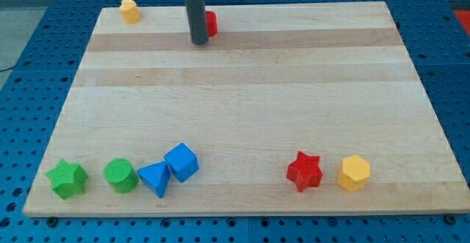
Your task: Push the red circle to the top center
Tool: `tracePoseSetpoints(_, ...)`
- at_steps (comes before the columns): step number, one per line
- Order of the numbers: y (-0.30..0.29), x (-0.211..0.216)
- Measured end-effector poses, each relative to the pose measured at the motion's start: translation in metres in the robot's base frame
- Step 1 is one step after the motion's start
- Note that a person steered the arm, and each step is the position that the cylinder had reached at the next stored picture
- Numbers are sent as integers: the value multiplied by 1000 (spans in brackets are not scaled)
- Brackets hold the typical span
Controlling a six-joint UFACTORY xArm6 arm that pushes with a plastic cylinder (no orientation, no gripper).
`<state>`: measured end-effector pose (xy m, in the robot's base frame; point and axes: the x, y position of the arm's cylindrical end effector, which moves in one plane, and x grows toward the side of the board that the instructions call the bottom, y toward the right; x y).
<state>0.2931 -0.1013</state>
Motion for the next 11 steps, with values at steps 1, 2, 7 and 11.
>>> tracePoseSetpoints(1,-17,-10)
tracePoseSetpoints(2,18,-24)
tracePoseSetpoints(7,17,-56)
tracePoseSetpoints(11,31,-80)
